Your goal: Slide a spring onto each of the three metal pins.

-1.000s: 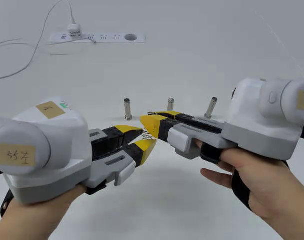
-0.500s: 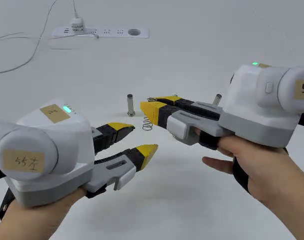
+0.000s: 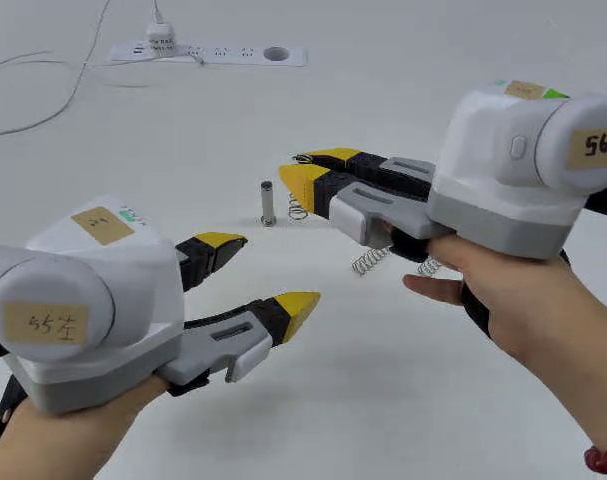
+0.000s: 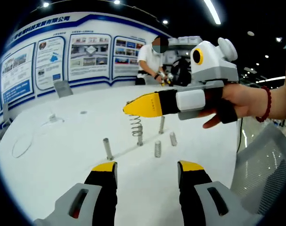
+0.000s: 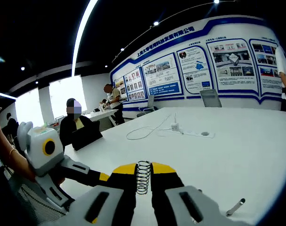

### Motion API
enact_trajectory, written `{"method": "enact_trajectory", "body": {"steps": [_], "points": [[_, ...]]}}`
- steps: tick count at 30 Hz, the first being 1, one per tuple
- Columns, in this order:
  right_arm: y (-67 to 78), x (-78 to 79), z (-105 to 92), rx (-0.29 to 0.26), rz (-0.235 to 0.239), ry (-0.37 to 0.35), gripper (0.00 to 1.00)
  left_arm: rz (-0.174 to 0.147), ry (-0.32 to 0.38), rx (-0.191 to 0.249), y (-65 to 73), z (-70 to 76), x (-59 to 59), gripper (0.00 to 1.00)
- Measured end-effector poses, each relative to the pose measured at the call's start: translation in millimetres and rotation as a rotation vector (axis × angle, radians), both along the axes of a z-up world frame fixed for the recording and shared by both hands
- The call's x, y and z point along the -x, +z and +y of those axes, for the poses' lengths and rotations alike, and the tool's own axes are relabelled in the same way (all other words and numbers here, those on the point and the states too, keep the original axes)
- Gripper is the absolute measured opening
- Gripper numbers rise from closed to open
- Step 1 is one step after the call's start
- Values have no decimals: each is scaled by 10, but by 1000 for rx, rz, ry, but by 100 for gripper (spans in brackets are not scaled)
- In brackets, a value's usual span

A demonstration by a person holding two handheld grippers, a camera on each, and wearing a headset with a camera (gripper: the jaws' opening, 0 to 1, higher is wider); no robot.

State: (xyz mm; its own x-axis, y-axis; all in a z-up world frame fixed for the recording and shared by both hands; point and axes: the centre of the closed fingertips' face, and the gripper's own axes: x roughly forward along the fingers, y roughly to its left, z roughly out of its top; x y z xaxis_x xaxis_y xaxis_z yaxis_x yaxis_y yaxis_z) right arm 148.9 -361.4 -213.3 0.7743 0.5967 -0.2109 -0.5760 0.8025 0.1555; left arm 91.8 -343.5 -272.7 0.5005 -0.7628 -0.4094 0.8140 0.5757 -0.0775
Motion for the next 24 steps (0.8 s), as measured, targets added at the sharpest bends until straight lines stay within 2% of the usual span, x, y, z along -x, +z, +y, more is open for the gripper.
{"method": "enact_trajectory", "body": {"steps": [3,9,15,24], "points": [[17,-64,16,28,-25,5,11,1,8,11,-8,3,-22,57],[13,-197,16,61,-57,-1,11,10,2,-3,-72,2,-27,63],[-77,-337,-9,68,-43,-28,11,16,8,-8,-137,12,-35,70],[-191,-499,13,53,-30,-44,11,-14,-9,-38,-189,6,-39,77]]}}
